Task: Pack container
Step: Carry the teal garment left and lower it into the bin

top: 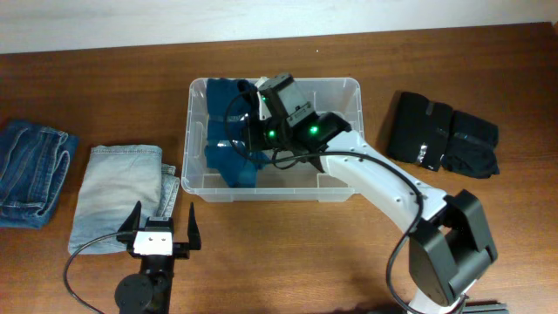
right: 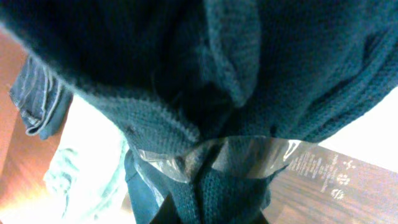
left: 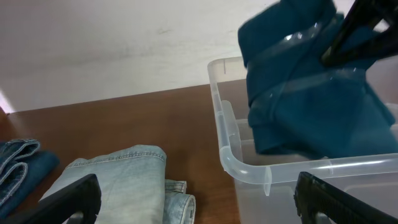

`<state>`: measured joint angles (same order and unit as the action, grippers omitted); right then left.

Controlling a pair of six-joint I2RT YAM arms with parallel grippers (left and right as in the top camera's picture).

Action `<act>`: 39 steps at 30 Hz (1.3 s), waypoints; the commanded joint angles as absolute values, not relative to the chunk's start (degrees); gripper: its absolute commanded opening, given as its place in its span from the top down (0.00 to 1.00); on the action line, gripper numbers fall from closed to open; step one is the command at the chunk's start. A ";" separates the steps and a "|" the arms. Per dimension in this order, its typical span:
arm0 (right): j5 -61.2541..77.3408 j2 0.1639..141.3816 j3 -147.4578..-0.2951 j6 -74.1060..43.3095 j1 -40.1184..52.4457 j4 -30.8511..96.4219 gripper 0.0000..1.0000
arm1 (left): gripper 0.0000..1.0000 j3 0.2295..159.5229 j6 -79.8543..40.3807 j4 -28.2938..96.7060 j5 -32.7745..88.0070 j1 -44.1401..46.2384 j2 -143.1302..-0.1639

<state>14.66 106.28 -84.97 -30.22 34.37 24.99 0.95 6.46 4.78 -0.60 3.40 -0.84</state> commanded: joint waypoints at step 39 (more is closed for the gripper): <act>11.90 110.65 -86.04 -36.49 36.05 22.26 0.96 | 0.01 0.51 7.38 4.73 -0.19 3.16 -0.34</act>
